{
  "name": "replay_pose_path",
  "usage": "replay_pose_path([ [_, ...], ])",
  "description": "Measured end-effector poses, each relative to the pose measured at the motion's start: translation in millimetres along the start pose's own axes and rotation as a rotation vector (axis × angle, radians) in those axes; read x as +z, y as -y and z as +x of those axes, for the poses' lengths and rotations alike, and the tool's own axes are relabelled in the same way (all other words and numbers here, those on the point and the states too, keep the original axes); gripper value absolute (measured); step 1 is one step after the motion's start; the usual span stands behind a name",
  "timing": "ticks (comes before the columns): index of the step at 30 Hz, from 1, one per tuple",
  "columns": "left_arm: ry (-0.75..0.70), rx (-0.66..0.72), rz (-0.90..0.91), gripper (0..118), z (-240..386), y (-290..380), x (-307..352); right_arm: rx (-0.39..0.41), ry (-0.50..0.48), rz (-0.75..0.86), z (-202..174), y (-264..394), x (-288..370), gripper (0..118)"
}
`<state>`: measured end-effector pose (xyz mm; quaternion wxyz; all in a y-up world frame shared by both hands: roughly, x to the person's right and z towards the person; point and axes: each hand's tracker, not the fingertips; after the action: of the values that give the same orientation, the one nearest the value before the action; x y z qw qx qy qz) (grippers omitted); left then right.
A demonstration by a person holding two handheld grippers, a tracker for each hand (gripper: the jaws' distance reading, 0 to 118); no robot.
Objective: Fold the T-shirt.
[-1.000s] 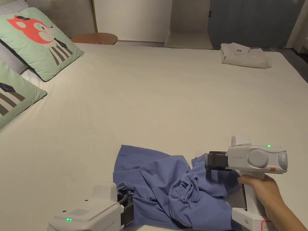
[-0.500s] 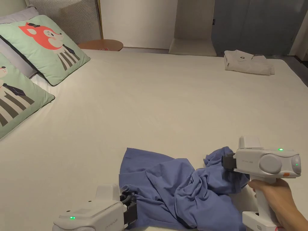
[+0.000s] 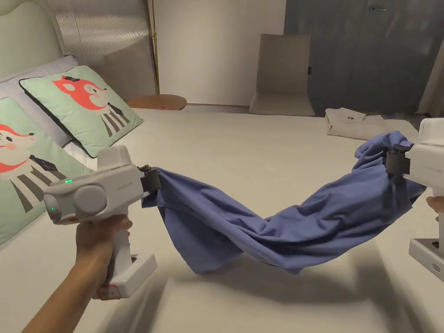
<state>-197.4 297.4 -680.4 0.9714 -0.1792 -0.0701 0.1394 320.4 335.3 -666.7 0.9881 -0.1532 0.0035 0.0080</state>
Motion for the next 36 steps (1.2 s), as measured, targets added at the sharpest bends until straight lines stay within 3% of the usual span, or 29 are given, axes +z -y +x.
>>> replay_pose_path([
  [3, -0.031, -0.017, 0.079, 3, 1, -52, -14, 0.003, 0.027, 0.089, 4, -28, 0, 17],
  [7, -0.074, -0.034, 0.167, 3, 6, -106, -27, 0.065, 0.096, 0.198, 2, -61, -11, 17],
  [14, -0.162, -0.07, 0.182, 3, -14, -131, -58, 0.055, 0.132, 0.237, 8, -71, -42, 17],
  [19, -0.226, -0.085, 0.051, 3, -44, -86, -87, 0.033, 0.112, 0.153, 3, -25, -62, 17],
  [27, -0.304, -0.093, -0.251, 3, -93, 48, -103, -0.01, 0.103, -0.125, -3, 107, -74, 17],
  [36, -0.33, -0.051, -0.438, 3, -129, 163, -35, -0.181, 0.081, -0.393, 8, 255, -7, 17],
])
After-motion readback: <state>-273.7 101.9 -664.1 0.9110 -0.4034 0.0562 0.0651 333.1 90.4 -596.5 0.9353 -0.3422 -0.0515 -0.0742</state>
